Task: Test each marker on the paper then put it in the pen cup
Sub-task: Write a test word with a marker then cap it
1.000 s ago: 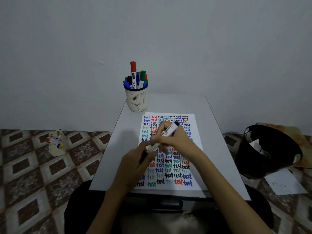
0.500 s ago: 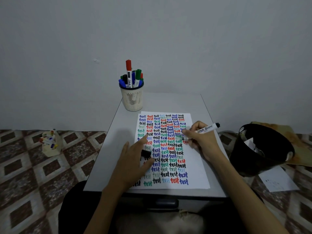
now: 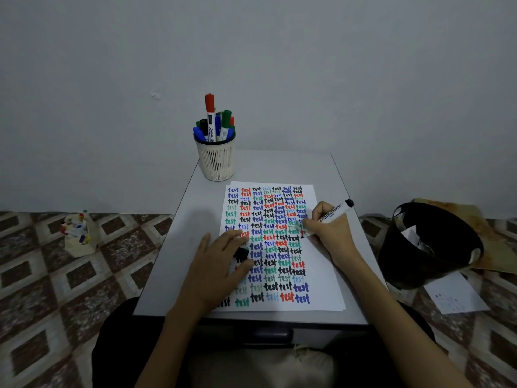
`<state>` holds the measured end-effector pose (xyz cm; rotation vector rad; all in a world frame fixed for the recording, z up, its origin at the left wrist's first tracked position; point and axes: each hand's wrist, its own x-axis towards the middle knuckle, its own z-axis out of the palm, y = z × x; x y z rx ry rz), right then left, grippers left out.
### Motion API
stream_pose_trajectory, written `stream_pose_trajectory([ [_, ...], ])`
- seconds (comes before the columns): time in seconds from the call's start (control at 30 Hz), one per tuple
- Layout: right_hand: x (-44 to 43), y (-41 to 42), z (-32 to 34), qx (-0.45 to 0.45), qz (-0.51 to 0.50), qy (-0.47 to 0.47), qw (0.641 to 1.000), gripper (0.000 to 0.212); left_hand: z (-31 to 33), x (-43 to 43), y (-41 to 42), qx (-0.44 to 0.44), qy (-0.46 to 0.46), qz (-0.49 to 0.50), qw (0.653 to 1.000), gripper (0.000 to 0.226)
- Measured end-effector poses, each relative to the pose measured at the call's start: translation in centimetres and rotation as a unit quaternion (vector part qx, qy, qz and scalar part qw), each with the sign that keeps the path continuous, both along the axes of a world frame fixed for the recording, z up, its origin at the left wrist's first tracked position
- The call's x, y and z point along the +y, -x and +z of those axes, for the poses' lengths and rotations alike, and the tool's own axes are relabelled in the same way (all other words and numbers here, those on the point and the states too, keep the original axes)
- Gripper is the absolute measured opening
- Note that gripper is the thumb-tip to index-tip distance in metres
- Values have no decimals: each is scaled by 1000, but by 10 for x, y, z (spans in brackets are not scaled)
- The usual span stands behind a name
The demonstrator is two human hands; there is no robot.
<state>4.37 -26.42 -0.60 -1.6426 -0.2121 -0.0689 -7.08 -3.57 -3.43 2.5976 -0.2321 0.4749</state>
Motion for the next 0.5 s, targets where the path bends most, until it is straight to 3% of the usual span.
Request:
stream_pose_trajectory([
  [0.3, 2, -2, -5, -20, 9, 15, 1000, 18, -2, 1, -2, 6, -5, 4, 1000, 62],
  [0.5, 0, -3, -7, -37, 18, 22, 999, 22, -3, 1, -3, 7, -13, 10, 1000, 63],
])
